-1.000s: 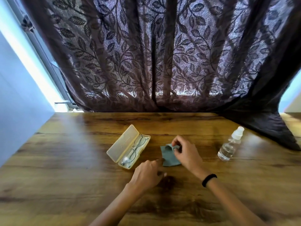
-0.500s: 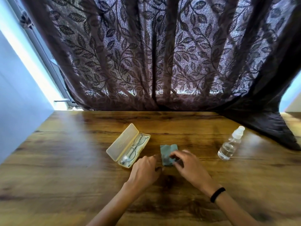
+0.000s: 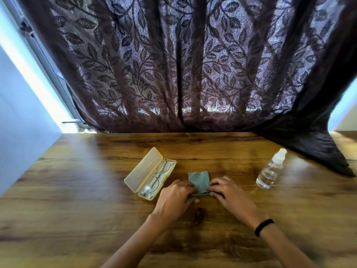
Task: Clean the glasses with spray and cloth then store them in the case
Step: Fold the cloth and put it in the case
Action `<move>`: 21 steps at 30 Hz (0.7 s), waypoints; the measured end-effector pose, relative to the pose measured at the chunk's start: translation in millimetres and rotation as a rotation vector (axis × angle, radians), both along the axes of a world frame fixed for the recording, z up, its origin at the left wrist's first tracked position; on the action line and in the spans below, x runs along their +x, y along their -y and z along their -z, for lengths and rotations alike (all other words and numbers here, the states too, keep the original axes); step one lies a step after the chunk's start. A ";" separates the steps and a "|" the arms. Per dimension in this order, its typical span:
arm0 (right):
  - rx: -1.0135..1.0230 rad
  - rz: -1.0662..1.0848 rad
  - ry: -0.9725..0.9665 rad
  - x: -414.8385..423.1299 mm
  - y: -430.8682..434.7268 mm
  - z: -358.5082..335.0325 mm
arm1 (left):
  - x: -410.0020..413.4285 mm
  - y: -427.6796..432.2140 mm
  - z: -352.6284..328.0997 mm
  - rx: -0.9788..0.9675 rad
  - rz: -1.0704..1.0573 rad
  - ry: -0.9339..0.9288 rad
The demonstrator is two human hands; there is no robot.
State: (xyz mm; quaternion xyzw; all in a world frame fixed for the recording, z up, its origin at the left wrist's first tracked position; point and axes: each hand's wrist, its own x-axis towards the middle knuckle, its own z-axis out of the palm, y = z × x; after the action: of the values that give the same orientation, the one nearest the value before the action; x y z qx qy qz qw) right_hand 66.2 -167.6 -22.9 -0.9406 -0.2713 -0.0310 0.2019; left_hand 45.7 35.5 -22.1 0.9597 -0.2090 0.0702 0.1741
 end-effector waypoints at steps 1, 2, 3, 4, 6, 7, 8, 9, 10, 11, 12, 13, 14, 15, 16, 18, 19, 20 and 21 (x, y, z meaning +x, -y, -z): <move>-0.015 -0.011 0.019 -1.6 0.8 0.5 | -0.3 -0.1 1.5 0.004 0.007 0.023; -0.032 -0.024 0.041 -3.6 1.7 1.1 | -1.1 -0.2 2.5 0.008 0.019 0.052; -0.053 -0.036 0.062 -5.5 2.2 1.4 | -2.0 -0.2 3.0 0.013 0.035 0.087; -0.074 -0.044 0.075 -7.6 2.4 1.3 | -3.1 0.0 3.0 0.024 0.055 0.125; -0.095 -0.051 0.091 -10.3 2.1 0.5 | -4.4 0.9 2.8 0.052 0.093 0.189; -0.097 -0.055 0.097 -10.8 2.0 0.5 | -4.5 1.3 2.9 0.062 0.102 0.206; -0.089 -0.055 0.097 -10.8 2.1 0.6 | -4.3 1.7 2.8 0.058 0.099 0.205; -0.064 -0.049 0.086 -10.1 2.4 0.8 | -3.7 1.8 2.3 0.033 0.082 0.187; -0.018 -0.035 0.062 -9.1 2.5 0.8 | -2.8 1.5 1.9 -0.013 0.057 0.153; 0.039 -0.010 0.027 -7.9 2.4 0.3 | -1.6 1.2 1.3 -0.077 0.028 0.112; 0.100 0.019 -0.014 -6.6 1.7 -0.6 | -0.1 1.3 0.3 -0.147 0.001 0.068; 0.160 0.049 -0.055 -5.0 0.5 -1.4 | 1.8 2.0 -1.4 -0.216 -0.018 0.019; 0.214 0.077 -0.090 -3.1 -0.8 -1.8 | 3.7 3.1 -3.4 -0.282 -0.028 -0.034; 0.258 0.105 -0.119 -1.1 -2.2 -1.8 | 5.8 4.4 -5.1 -0.344 -0.034 -0.089; 0.291 0.128 -0.142 0.8 -3.5 -1.9 | 7.9 5.9 -6.6 -0.397 -0.042 -0.139; 0.341 0.158 -0.162 4.5 -6.1 -1.7 | 12.5 8.9 -6.9 -0.448 -0.081 -0.185; 0.365 0.168 -0.162 6.2 -7.4 -1.9 | 15.4 10.4 -5.8 -0.457 -0.108 -0.180; 0.383 0.180 -0.161 7.9 -9.1 -2.3 | 18.2 11.7 -4.5 -0.462 -0.135 -0.170; 0.390 0.194 -0.159 9.5 -10.8 -2.8 | 20.9 12.8 -3.4 -0.466 -0.162 -0.160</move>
State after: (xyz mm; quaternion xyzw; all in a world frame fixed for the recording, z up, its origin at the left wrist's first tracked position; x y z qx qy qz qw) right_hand 75.7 -156.8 -20.2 -0.9050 -0.1518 -0.0279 0.3964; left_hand 66.6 22.7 -18.7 0.9099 -0.0952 0.0539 0.4002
